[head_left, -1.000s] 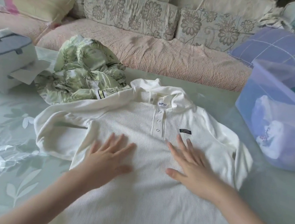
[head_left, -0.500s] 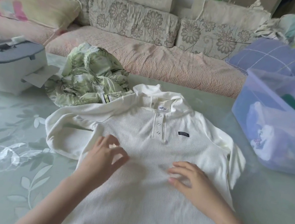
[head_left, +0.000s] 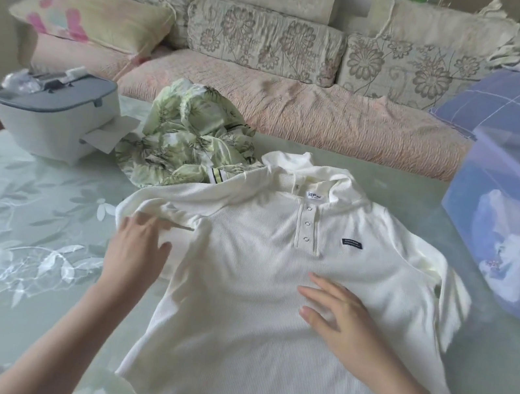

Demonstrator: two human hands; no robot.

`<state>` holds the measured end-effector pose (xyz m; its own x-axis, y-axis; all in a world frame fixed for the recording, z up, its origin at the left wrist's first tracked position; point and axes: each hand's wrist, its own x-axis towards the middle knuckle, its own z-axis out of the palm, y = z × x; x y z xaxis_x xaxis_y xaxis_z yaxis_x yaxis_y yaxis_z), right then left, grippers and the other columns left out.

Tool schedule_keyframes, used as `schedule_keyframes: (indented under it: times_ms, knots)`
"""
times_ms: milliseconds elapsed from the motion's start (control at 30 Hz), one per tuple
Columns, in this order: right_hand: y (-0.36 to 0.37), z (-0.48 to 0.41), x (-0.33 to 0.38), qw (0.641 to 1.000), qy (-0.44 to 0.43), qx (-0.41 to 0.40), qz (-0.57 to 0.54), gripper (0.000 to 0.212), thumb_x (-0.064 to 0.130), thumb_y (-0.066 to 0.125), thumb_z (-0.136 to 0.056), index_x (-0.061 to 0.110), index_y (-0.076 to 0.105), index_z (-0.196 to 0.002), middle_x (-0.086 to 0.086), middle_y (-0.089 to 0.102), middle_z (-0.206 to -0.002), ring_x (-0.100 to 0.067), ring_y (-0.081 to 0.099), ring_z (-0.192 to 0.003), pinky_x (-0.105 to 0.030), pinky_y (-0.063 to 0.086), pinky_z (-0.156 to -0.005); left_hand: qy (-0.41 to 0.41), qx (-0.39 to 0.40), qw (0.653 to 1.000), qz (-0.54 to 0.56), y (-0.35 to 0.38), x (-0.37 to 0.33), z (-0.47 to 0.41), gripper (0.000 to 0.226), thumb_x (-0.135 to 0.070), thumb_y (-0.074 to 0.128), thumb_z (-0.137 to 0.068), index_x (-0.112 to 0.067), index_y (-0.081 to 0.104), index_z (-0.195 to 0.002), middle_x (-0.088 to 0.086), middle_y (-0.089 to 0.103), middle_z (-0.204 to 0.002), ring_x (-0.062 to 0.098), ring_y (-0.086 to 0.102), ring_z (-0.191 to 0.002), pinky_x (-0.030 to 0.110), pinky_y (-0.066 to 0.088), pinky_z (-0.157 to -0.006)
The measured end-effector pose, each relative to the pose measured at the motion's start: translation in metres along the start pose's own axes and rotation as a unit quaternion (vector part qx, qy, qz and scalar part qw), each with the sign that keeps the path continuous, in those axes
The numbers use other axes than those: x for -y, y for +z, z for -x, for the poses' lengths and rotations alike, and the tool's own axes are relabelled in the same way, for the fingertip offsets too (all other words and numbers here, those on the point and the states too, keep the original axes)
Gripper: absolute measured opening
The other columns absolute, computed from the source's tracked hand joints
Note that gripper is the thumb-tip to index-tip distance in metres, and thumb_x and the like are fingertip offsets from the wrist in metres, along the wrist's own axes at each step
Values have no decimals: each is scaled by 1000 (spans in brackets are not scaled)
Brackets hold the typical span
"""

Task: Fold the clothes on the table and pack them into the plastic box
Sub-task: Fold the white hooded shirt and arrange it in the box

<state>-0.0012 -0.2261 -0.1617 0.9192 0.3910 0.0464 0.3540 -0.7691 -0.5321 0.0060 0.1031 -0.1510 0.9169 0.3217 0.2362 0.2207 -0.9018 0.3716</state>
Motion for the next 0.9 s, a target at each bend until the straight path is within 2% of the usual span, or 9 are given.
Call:
schedule_keyframes:
  times_ms: [133,233,333,467,567,633,767,833,900]
  knots:
    - [12,-2,19,999,-15,41,5,49,60,39,-89,42,48,-134,30,26,-145,7,19,-137,-21,15,-116,-115,36,991,-65,-10,29,-4,59,-36,66,-84,6,47,-122,26,51,-118,39,44,-113,41,33,-94]
    - [21,-1,20,998,-22,48,15,82,86,15,-72,42,45,-135,31,25,-143,9,16,-138,-21,12,-116,-166,96,980,-45,-12,31,-1,72,-50,65,-82,8,45,-119,26,52,-118,39,48,-113,39,36,-91]
    - [21,-1,20,999,-19,32,19,92,92,8,-66,42,46,-134,32,27,-142,10,17,-137,-18,11,-115,-171,108,979,2,-14,22,-4,45,-35,70,-80,0,53,-102,21,62,-101,36,58,-95,34,39,-69]
    - [24,-10,44,1000,-28,11,7,51,58,41,-87,36,53,-131,25,35,-141,6,26,-134,-12,12,-110,-158,42,968,188,-19,3,-8,13,-11,61,-80,-4,50,-80,9,57,-72,33,52,-73,35,35,-55]
    - [33,-23,76,998,-52,-4,-22,38,38,55,-93,29,56,-130,18,45,-139,2,36,-131,-5,16,-105,-152,-15,916,372,-31,-10,-9,10,-9,56,-85,-10,55,-95,7,58,-78,35,62,-81,42,55,-69]
    - [40,-33,104,995,-77,0,-57,42,33,58,-92,26,53,-134,16,50,-136,0,41,-128,-3,21,-102,-167,-50,883,435,-37,-9,-10,13,-10,52,-87,-12,57,-99,10,60,-85,36,63,-87,49,57,-73]
    - [63,-57,156,993,-114,18,-36,62,40,59,-90,23,36,-145,8,43,-145,-10,35,-134,-20,22,-109,-130,-154,919,337,-39,7,-18,31,-12,47,-82,-14,63,-108,9,59,-99,27,55,-88,36,45,-81]
    - [77,-74,173,994,-106,-6,3,65,46,57,-89,21,35,-145,2,44,-143,-16,34,-133,-26,22,-110,-114,-183,927,306,-45,9,-19,42,-2,46,-83,-25,65,-112,4,50,-103,19,49,-83,25,35,-74]
    - [89,-88,182,994,-99,-27,33,59,46,55,-91,20,41,-141,-1,48,-138,-19,35,-130,-29,25,-109,-93,-193,947,240,-47,12,-20,48,5,45,-78,-28,70,-103,3,51,-100,22,53,-84,27,35,-68]
